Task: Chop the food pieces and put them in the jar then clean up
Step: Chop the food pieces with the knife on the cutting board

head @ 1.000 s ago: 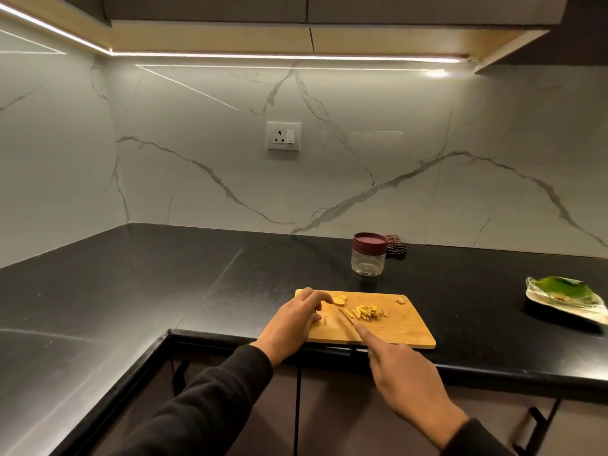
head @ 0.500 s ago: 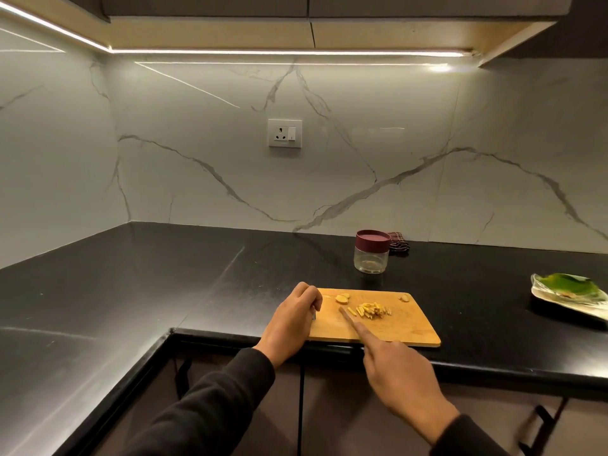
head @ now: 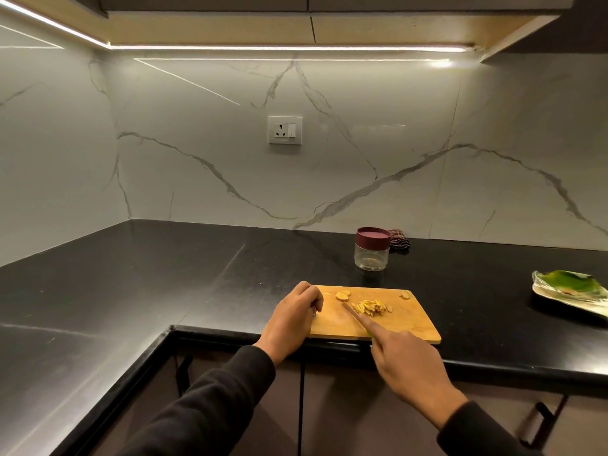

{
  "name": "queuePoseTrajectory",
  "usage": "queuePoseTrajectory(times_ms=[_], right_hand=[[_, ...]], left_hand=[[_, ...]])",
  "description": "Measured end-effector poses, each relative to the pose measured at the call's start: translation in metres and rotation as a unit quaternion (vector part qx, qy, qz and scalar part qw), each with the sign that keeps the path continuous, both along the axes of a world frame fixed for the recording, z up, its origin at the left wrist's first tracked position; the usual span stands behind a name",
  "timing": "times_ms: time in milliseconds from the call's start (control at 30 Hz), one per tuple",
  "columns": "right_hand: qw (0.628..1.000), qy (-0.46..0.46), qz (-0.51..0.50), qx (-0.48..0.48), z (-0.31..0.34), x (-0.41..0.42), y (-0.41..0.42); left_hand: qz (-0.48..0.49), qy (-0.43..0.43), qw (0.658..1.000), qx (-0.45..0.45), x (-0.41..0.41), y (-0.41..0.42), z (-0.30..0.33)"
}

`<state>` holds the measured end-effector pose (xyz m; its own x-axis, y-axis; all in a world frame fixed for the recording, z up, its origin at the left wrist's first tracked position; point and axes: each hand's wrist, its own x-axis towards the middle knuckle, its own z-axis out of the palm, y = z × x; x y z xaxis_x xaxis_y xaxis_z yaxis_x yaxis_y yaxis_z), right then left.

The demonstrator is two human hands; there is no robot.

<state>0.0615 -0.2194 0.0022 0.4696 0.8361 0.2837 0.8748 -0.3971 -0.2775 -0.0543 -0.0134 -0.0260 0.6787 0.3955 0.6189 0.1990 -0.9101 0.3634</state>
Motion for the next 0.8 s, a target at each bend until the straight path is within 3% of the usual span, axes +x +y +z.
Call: queuePoseTrajectory(times_ms=[800], right_hand=[[0.997,0.012,0.072,-0.036,0.004,0.032,0.000]], left_hand=[[0.006,0.005,1.000,-0.003,-0.001,-0.001,0.001]])
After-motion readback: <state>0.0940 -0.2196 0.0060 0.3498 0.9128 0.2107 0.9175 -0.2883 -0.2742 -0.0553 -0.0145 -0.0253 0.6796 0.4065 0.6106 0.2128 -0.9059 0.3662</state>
